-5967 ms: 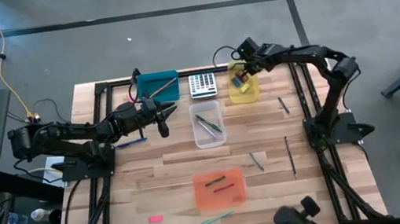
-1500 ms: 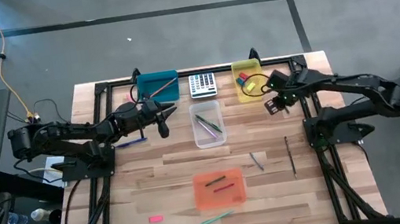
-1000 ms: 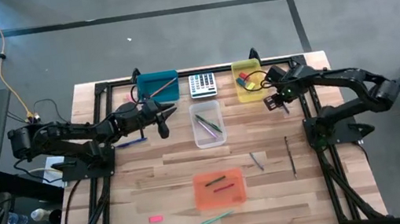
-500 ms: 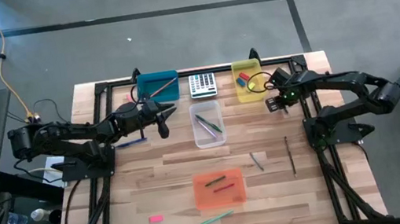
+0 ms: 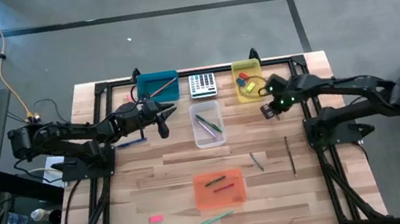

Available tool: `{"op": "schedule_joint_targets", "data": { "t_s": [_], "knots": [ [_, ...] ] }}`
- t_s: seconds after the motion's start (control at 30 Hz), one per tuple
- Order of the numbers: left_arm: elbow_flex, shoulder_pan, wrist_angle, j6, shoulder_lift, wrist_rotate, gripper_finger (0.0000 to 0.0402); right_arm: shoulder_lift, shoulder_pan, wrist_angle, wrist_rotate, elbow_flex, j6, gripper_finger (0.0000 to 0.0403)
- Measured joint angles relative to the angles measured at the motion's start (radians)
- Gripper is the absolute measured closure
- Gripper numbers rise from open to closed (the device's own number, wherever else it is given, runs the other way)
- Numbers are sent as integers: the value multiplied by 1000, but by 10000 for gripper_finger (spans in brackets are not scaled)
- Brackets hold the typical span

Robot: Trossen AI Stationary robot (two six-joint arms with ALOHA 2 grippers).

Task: Sort crayons/erasers/pens/pencils in bins
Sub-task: Put the blue crayon into the orange bin

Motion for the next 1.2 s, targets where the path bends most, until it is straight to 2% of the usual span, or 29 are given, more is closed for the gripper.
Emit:
{"op": "schedule_joint_targets", "data": {
  "t_s": [0.17,0.27,0.4,0.53,0.7,0.87,1.03,1.2],
  "knots": [
    [0,0,1,0,0,0,337,-67,244,15,37,47,157,391],
    [0,0,0,-1,0,-1,337,-65,410,84,86,98,226,391],
    [0,0,0,0,0,1,337,13,621,244,156,177,235,391],
    [0,0,-1,-5,0,1,337,180,769,294,210,323,158,391],
    [0,-1,-3,-10,0,1,337,429,860,276,202,533,12,391],
    [0,-1,-5,0,0,2,337,625,910,223,173,691,-72,391],
    [0,-1,-19,0,0,2,337,756,938,203,147,801,-102,391],
    [0,-1,-45,-5,0,2,337,830,950,160,144,860,-95,391]
  ]
}}
